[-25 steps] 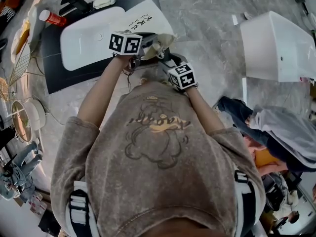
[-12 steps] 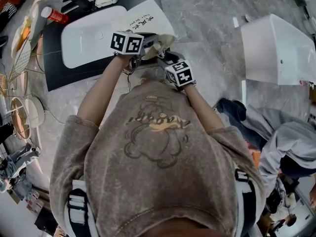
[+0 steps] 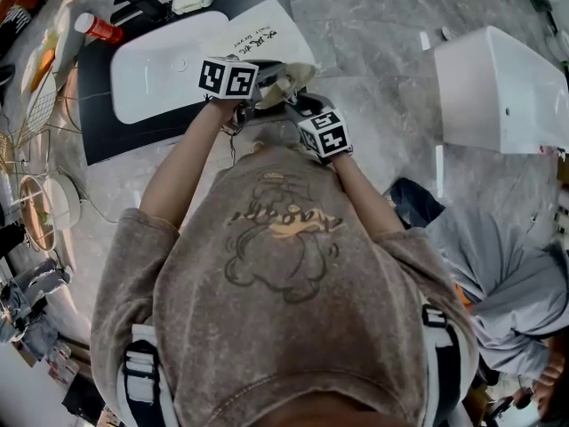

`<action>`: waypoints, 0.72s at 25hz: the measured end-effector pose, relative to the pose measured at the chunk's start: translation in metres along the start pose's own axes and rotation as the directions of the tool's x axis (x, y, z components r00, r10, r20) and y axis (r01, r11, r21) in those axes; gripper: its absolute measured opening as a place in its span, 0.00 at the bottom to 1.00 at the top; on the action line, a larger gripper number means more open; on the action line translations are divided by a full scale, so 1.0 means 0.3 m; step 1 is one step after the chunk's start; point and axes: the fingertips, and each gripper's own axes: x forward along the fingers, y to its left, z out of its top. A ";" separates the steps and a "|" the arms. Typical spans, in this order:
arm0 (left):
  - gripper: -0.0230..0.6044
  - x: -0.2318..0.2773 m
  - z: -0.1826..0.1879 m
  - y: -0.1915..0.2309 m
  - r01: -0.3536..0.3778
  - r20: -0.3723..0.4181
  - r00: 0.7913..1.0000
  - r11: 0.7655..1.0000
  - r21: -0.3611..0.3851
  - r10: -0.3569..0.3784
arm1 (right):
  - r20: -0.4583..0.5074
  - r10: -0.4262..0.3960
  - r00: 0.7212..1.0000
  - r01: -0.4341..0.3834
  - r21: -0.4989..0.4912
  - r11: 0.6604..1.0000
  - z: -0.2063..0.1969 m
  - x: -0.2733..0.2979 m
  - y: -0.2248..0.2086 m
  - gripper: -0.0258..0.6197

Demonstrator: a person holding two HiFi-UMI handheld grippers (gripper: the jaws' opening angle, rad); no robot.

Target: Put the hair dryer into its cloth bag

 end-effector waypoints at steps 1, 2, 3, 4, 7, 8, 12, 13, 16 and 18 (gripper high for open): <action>0.10 -0.001 0.001 -0.001 0.001 0.000 1.000 1.000 0.000 -0.001 | 0.004 -0.002 1.000 0.002 0.004 1.000 0.005 -0.003 -0.001 0.27; 0.10 -0.002 0.002 0.000 0.002 0.000 1.000 1.000 0.001 -0.002 | 0.008 -0.003 1.000 0.003 0.007 1.000 0.012 -0.005 -0.003 0.27; 0.10 -0.003 0.003 0.001 0.004 0.000 1.000 1.000 0.001 -0.004 | 0.012 -0.004 1.000 0.004 0.010 1.000 0.020 -0.006 -0.004 0.27; 0.10 -0.004 0.005 0.003 0.005 0.001 1.000 1.000 0.000 -0.005 | 0.015 -0.004 1.000 0.004 0.011 1.000 0.029 -0.005 -0.006 0.27; 0.10 -0.003 0.007 0.003 0.010 -0.001 1.000 1.000 0.000 -0.010 | 0.024 -0.008 1.000 0.008 0.011 1.000 0.052 0.001 -0.012 0.27; 0.10 -0.003 0.005 -0.001 0.011 -0.003 1.000 1.000 0.001 -0.011 | 0.027 -0.010 1.000 0.009 0.010 1.000 0.058 0.003 -0.014 0.27; 0.10 0.002 -0.009 -0.023 0.016 -0.016 1.000 1.000 0.010 -0.015 | 0.043 -0.012 0.999 0.012 0.002 1.000 0.087 0.007 -0.014 0.27; 0.10 0.003 -0.012 -0.026 0.016 -0.018 1.000 1.000 0.011 -0.016 | 0.046 -0.014 0.999 0.014 0.000 1.000 0.094 0.010 -0.015 0.27; 0.10 0.002 -0.015 -0.027 0.019 -0.022 1.000 1.000 0.013 -0.018 | 0.050 -0.017 0.999 0.018 -0.005 1.000 0.115 0.028 -0.020 0.27; 0.10 0.003 -0.016 -0.023 0.021 -0.025 0.999 1.000 0.013 -0.021 | 0.050 -0.019 0.999 0.019 -0.008 1.000 0.125 0.046 -0.025 0.27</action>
